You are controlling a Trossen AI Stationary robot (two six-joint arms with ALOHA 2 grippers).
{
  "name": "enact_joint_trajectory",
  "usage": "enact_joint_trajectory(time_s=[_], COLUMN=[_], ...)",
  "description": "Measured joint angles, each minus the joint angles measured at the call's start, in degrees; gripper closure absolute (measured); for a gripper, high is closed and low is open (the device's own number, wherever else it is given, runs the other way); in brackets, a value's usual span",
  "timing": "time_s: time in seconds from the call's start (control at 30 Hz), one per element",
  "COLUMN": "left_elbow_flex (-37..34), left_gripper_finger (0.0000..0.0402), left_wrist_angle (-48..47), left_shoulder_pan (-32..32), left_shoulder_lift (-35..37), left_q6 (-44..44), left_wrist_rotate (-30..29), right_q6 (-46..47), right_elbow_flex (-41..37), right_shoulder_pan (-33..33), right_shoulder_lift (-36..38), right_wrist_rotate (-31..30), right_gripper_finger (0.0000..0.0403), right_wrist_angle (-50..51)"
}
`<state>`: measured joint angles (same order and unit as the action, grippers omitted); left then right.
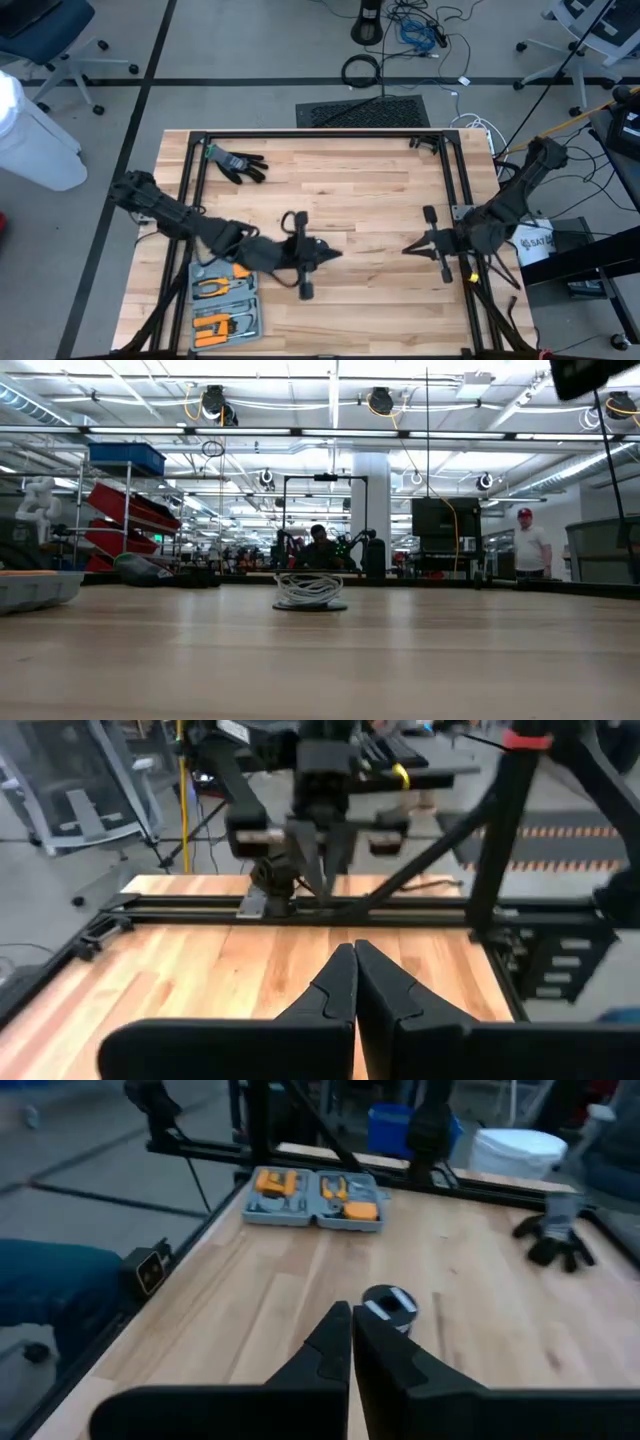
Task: Coil cords
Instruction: Return to Home Position
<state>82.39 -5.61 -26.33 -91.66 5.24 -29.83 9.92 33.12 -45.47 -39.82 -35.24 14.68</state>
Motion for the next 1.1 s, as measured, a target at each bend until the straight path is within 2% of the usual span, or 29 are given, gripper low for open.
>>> enact_joint_trajectory(time_s=[0.13,0.3,0.4,0.47,0.57,0.8,0.97,1.1], left_elbow_flex=[-8.1,-14.3,-18.2,-21.5,-27.3,-42.2,-51.5,-56.9], left_gripper_finger=[0.0401,0.0401,0.0401,0.0401,0.0401,0.0401,0.0401,0.0401], left_wrist_angle=[11.2,17.6,22.5,28.4,38.4,55.0,61.8,62.3], left_shoulder_pan=[4.0,7.0,9.0,10.5,12.9,16.7,16.9,17.4], left_shoulder_lift=[-0.1,-0.1,-0.1,-0.1,0.0,1.8,7.7,13.4], left_q6=[-1.4,-2.6,-4.3,-5.4,-5.5,-1.7,-1.1,-1.1], left_wrist_rotate=[1.6,4.3,7.9,12.3,17.7,19.7,19.9,20.1], right_q6=[-1.5,-2.0,-3.2,-3.6,-3.6,-1.8,-1.2,-1.2], right_elbow_flex=[-10.3,-19.0,-22.6,-24.6,-26.9,-32.0,-32.3,-32.3], right_shoulder_pan=[2.2,5.4,7.5,9.1,11.7,15.3,17.3,18.7], right_shoulder_lift=[4.6,9.8,12.0,13.2,14.4,14.7,14.7,14.7], right_wrist_rotate=[3.2,9.3,12.0,13.6,16.8,19.2,22.1,22.3], right_gripper_finger=[0.0402,0.0403,0.0403,0.0403,0.0403,0.0403,0.0403,0.0403], right_wrist_angle=[-10.3,-19.5,-24.2,-25.9,-28.6,-34.0,-34.7,-34.6])
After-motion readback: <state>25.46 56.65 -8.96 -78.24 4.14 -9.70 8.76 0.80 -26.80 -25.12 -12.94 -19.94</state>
